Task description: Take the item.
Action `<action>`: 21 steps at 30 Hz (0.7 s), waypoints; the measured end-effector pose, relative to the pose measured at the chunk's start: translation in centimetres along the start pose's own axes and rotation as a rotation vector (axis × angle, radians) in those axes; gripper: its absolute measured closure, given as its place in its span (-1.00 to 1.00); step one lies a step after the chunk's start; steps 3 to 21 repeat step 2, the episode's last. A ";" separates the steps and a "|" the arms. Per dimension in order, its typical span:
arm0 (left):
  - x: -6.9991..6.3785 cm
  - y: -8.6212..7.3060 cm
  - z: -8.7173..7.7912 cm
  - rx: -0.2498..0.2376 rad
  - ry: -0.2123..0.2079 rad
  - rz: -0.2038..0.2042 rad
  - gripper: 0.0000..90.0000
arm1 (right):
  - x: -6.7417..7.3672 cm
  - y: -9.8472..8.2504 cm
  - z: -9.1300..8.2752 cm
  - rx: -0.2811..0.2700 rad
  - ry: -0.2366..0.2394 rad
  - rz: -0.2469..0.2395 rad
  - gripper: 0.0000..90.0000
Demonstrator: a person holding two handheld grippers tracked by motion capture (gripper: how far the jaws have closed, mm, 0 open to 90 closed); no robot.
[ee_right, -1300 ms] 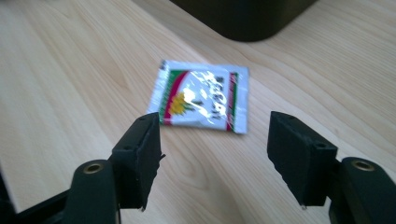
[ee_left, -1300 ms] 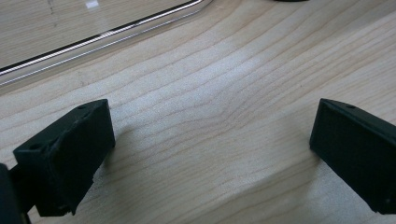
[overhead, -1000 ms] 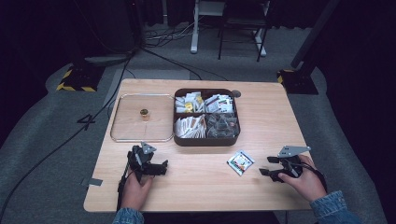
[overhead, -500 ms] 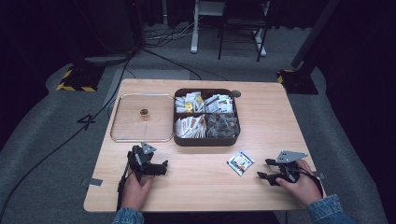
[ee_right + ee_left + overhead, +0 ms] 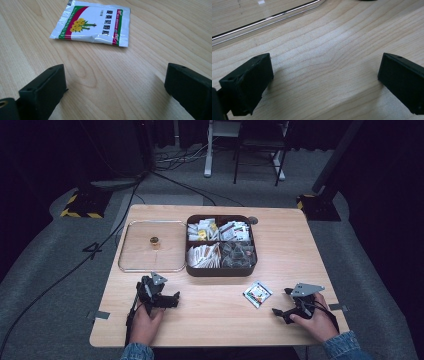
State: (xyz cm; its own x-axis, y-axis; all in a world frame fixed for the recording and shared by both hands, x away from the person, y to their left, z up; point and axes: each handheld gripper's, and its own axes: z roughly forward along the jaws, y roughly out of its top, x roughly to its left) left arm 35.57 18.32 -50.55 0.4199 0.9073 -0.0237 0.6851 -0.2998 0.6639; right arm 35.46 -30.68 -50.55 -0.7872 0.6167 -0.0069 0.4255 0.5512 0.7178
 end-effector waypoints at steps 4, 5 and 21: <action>0.0 0.0 0.0 0.000 -0.001 -0.001 -0.99 | 0.0 0.0 0.0 -0.003 0.000 0.003 -0.92; 0.0 0.0 0.0 0.000 -0.001 -0.001 -0.99 | 0.0 0.0 0.0 -0.003 0.000 0.003 -0.92; 0.0 0.0 0.0 0.000 -0.001 -0.001 -0.99 | 0.0 0.0 0.0 -0.003 0.000 0.003 -0.92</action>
